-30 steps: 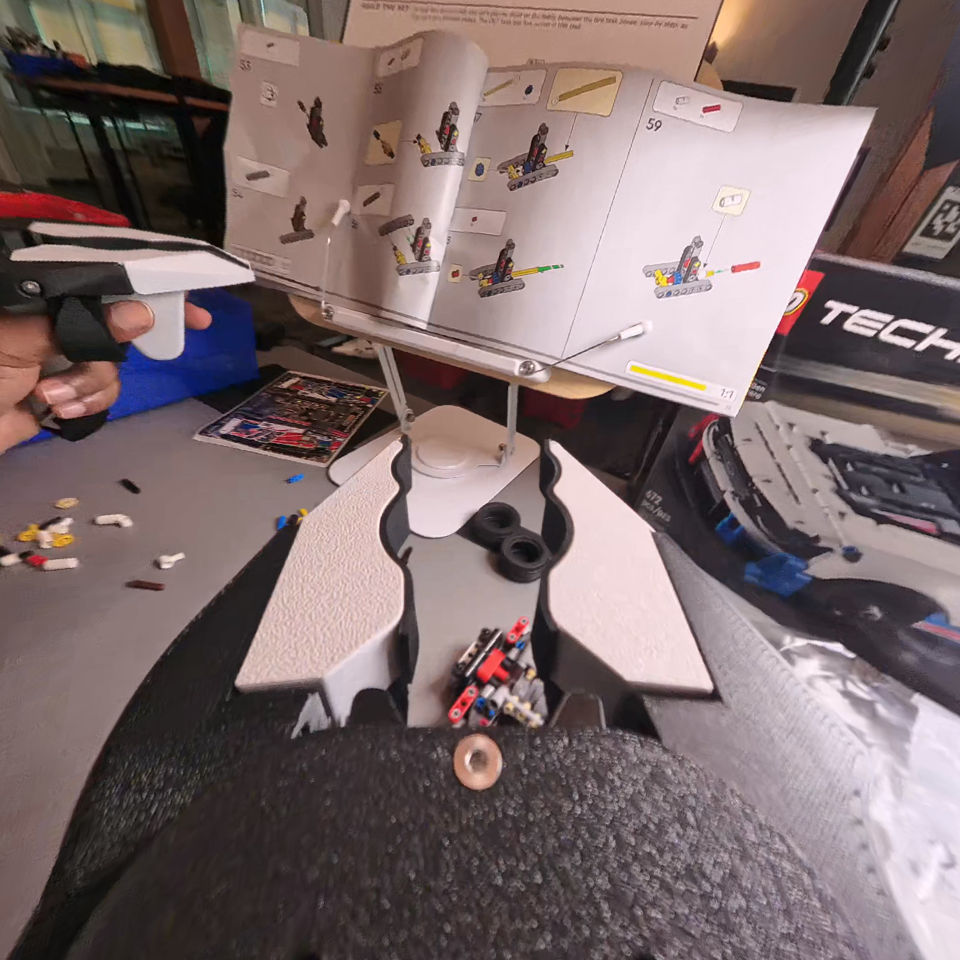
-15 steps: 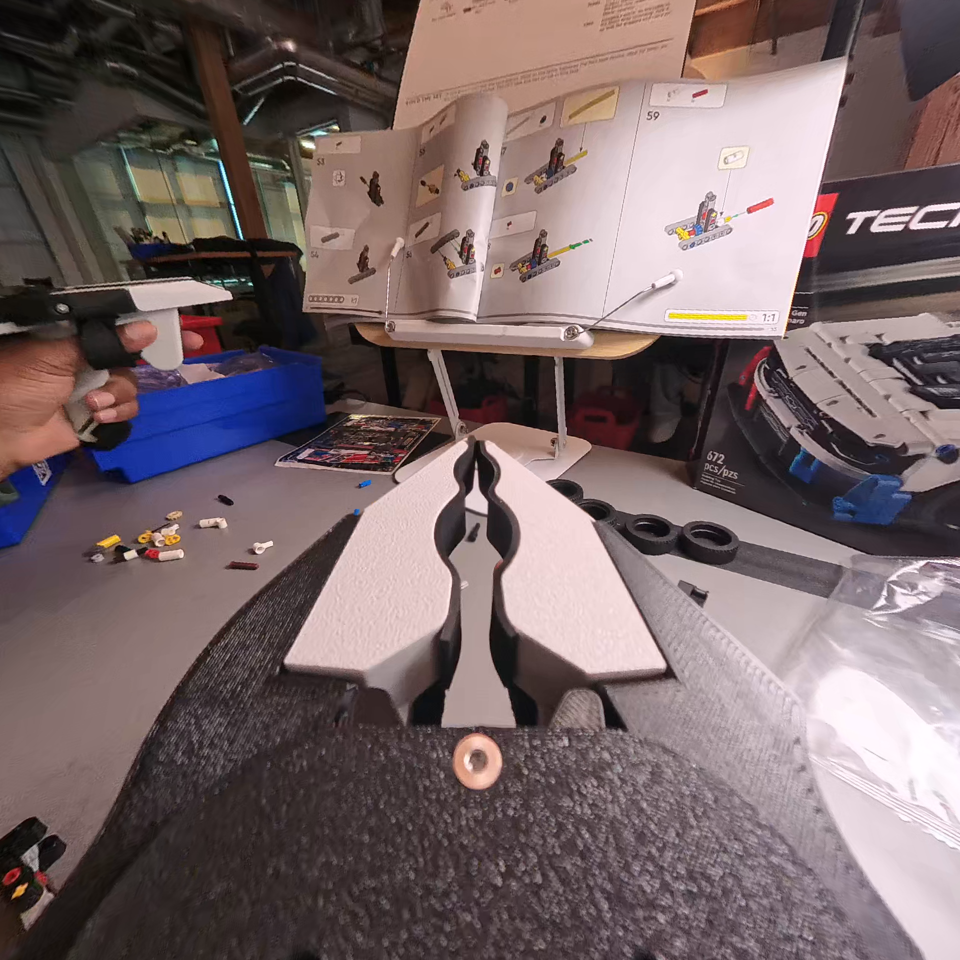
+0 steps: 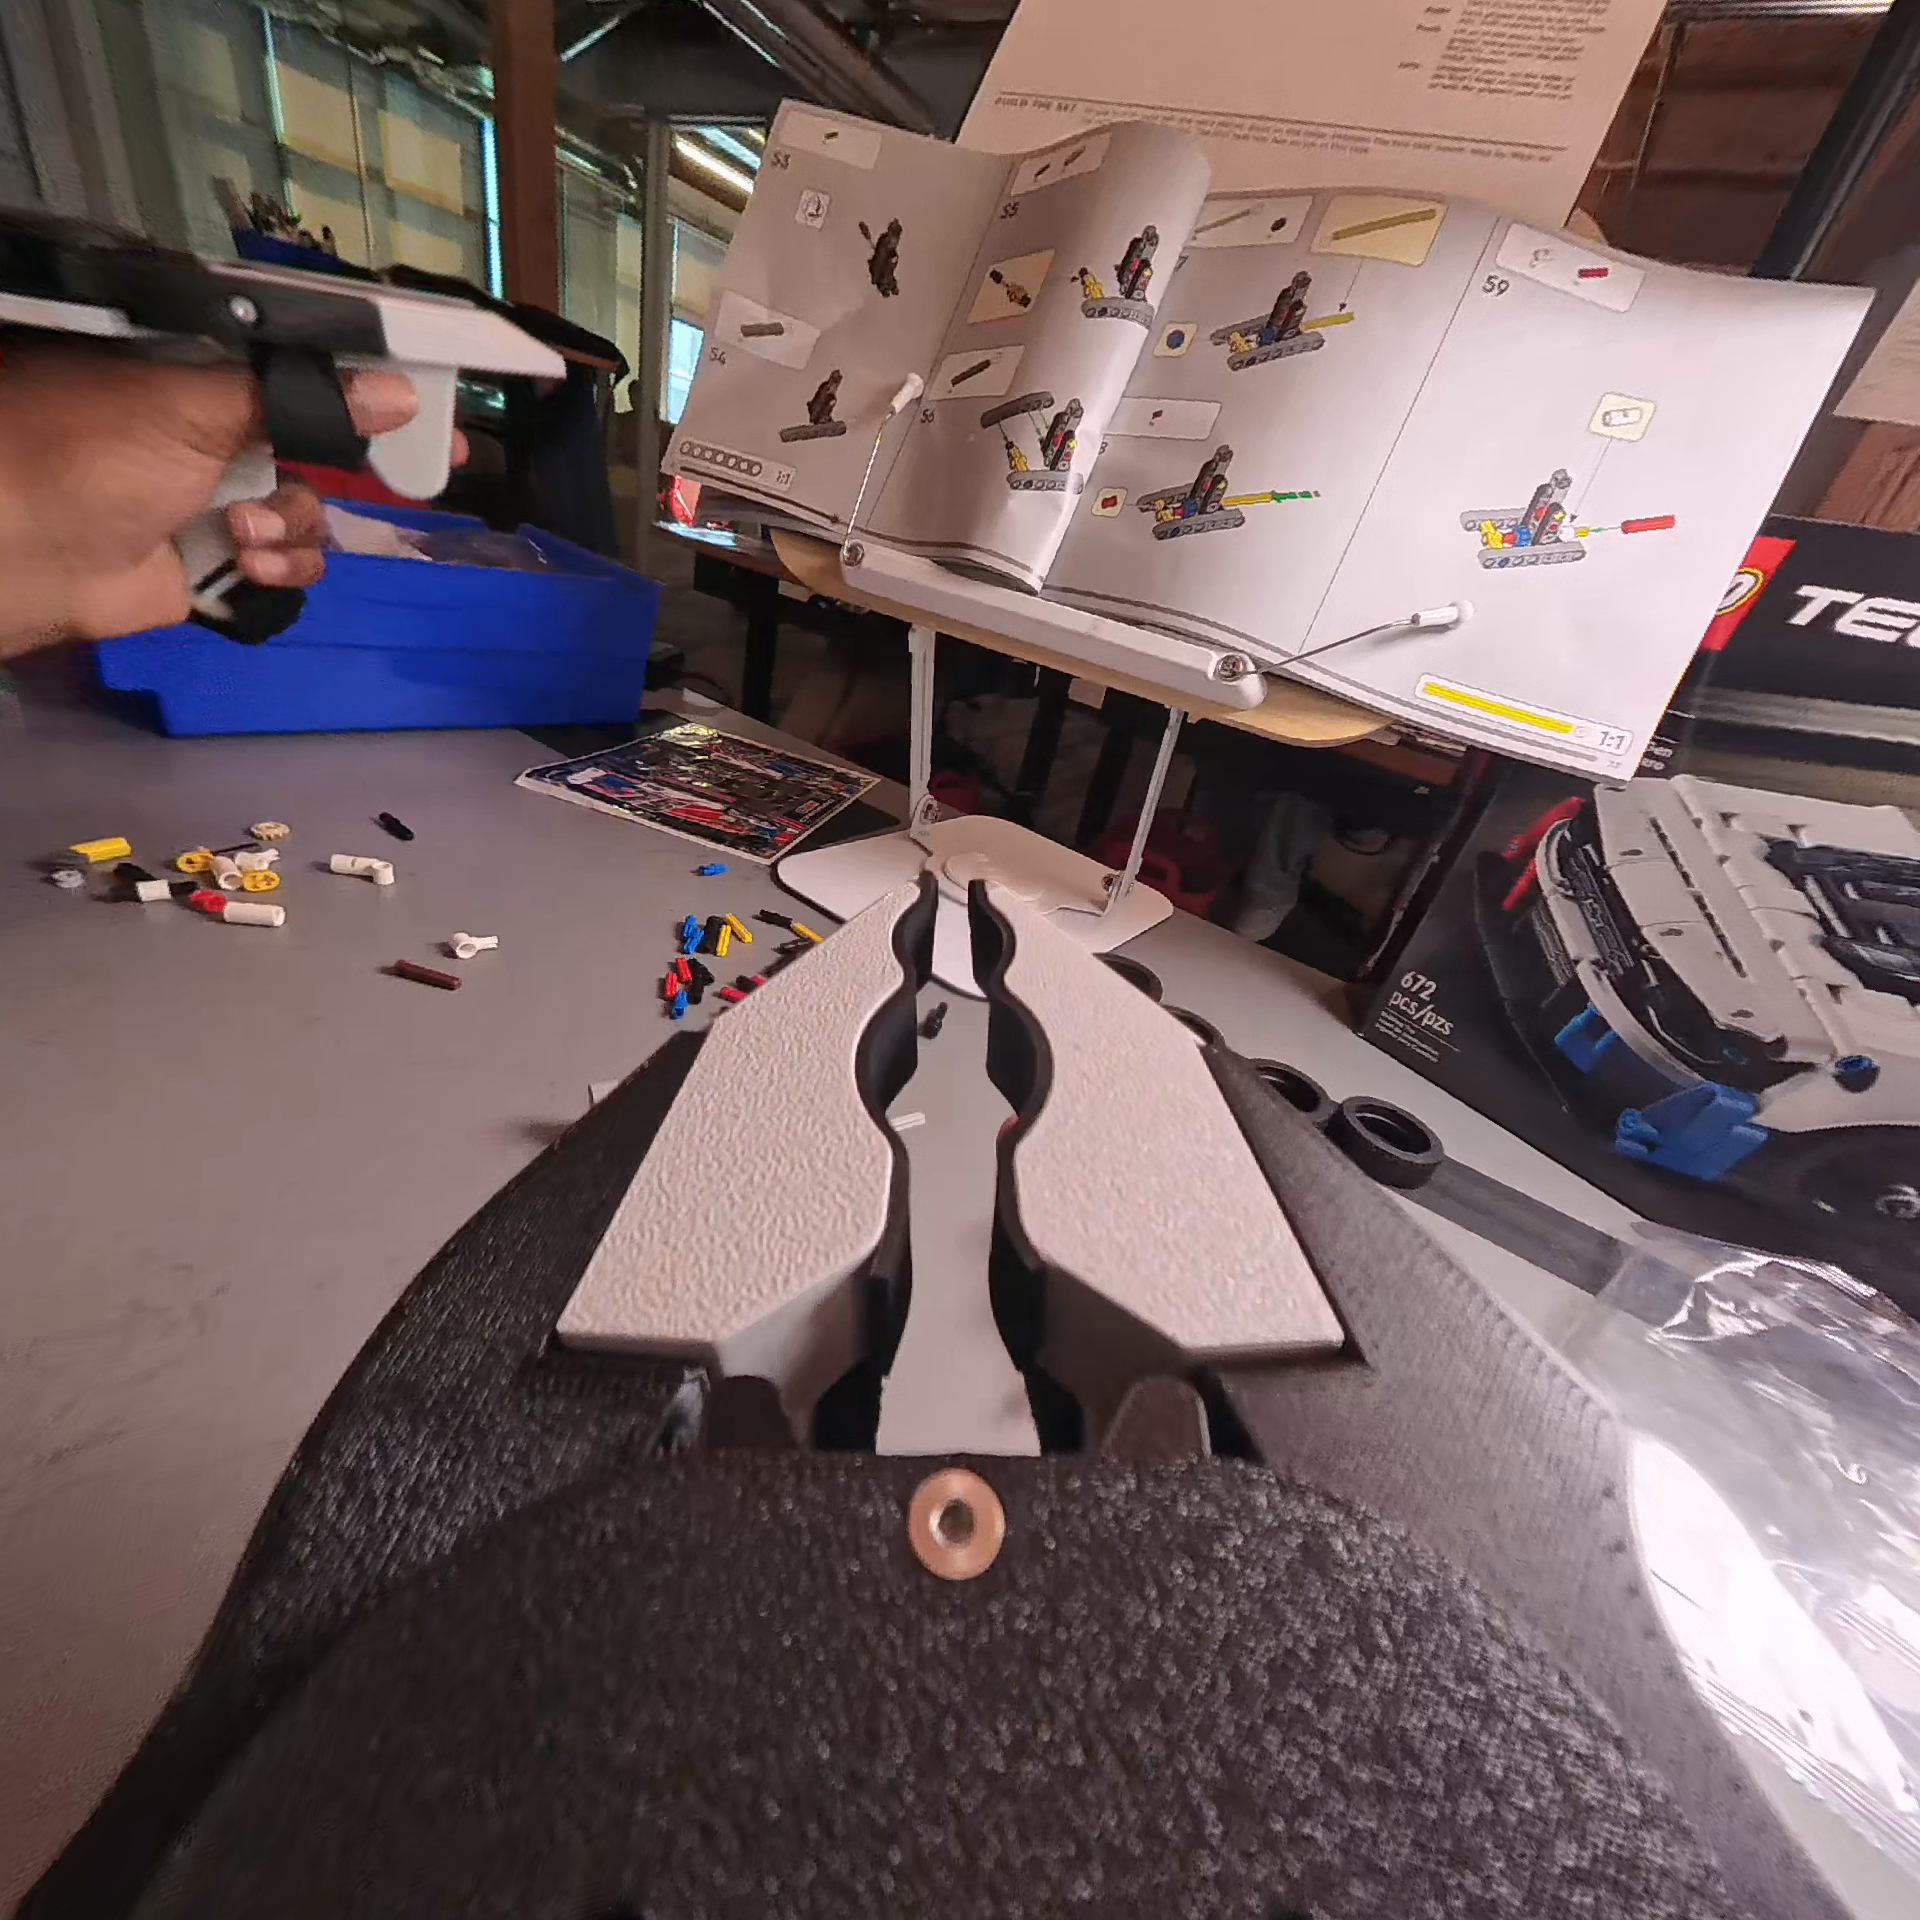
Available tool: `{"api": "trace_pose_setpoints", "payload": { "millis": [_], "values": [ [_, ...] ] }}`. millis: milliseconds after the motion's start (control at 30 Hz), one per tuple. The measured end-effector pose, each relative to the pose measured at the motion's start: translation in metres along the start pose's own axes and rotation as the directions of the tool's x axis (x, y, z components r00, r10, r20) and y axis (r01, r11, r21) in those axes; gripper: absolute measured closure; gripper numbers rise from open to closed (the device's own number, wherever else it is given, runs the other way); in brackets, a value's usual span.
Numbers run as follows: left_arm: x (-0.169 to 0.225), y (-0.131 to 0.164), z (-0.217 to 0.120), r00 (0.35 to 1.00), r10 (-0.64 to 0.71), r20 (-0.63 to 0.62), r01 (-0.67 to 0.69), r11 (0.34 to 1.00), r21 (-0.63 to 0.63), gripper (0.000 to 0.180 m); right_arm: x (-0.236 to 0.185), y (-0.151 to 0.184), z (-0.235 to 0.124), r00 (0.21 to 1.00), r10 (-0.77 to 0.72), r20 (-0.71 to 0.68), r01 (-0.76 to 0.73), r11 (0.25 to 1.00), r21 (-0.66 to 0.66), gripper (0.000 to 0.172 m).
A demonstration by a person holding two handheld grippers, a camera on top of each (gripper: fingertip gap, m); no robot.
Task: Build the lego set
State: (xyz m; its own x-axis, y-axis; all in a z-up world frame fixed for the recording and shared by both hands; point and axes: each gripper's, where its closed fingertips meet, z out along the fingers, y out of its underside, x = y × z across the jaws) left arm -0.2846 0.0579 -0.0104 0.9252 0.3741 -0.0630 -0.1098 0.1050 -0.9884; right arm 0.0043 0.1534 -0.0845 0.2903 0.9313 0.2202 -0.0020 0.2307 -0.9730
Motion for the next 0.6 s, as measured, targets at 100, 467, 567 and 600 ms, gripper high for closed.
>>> {"api": "trace_pose_setpoints", "payload": {
  "millis": [100,467,567,600],
  "values": [
    [-0.016,-0.029,0.023,1.0,0.021,0.003,-0.021,1.0,0.018,0.168,0.002,0.005,0.0,1.0,-0.004,0.0,0.004,1.0,-0.015,0.169],
    [-0.078,-0.087,0.132,0.999,0.028,0.024,-0.027,0.999,-0.039,0.18,-0.001,0.025,0.004,0.999,-0.039,0.02,0.04,0.997,-0.073,0.172],
    [-0.086,-0.081,0.15,0.998,0.056,0.036,-0.054,0.997,-0.059,0.18,0.001,0.031,0.006,1.0,-0.023,0.02,0.025,0.996,-0.09,0.172],
    [-0.088,-0.08,0.154,0.997,0.06,0.04,-0.058,0.997,-0.059,0.18,0.001,0.033,0.006,1.0,-0.017,0.019,0.019,0.995,-0.095,0.172]
  ]
}}
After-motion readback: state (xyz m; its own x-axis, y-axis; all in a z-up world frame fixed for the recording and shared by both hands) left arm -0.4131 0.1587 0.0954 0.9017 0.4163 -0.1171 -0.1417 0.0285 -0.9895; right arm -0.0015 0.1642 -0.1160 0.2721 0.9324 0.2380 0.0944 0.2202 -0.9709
